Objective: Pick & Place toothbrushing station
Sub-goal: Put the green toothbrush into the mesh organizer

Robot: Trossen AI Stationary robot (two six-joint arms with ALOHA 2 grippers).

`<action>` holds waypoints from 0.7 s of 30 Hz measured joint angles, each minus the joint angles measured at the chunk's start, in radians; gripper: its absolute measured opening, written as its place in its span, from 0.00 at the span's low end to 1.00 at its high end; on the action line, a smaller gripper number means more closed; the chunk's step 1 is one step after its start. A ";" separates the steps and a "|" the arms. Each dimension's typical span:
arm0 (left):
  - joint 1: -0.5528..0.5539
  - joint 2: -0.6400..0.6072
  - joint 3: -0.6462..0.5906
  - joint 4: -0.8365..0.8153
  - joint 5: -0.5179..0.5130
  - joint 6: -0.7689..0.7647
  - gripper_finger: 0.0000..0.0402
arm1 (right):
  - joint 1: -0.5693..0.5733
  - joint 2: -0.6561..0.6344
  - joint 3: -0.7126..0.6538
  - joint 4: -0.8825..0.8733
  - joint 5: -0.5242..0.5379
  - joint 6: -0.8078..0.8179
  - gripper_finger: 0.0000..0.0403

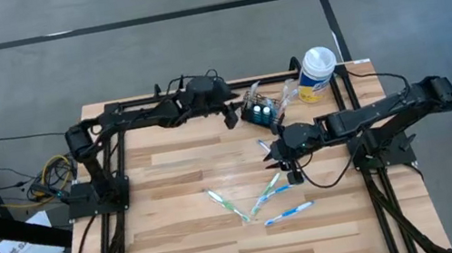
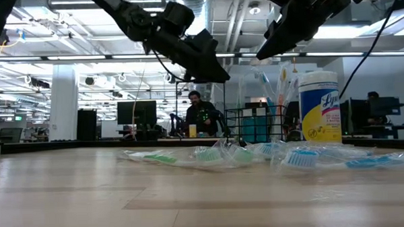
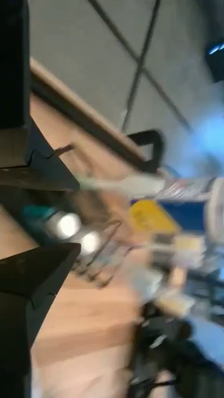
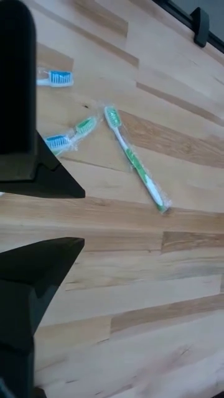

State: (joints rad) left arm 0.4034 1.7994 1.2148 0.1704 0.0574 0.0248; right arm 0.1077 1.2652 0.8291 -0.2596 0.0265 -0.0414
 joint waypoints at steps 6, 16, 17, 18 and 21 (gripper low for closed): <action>-0.065 -0.075 -0.001 -0.209 -0.001 0.047 0.35 | 0.004 0.000 0.000 -0.001 0.000 0.005 0.25; -0.250 -0.113 -0.001 -0.493 0.031 0.107 0.34 | 0.004 0.000 0.000 -0.019 0.000 0.015 0.25; -0.274 -0.109 -0.001 -0.508 0.036 0.106 0.34 | 0.004 0.000 0.000 -0.020 0.000 0.015 0.25; -0.298 -0.105 -0.001 -0.520 0.040 0.103 0.33 | 0.004 0.000 0.000 -0.020 0.000 0.015 0.25; -0.378 -0.102 -0.001 -0.545 0.045 0.104 0.32 | 0.004 0.000 0.000 -0.020 0.000 0.015 0.25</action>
State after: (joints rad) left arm 0.0251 1.6970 1.2133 -0.3747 0.1021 0.1284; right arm 0.1112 1.2652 0.8288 -0.2794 0.0261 -0.0261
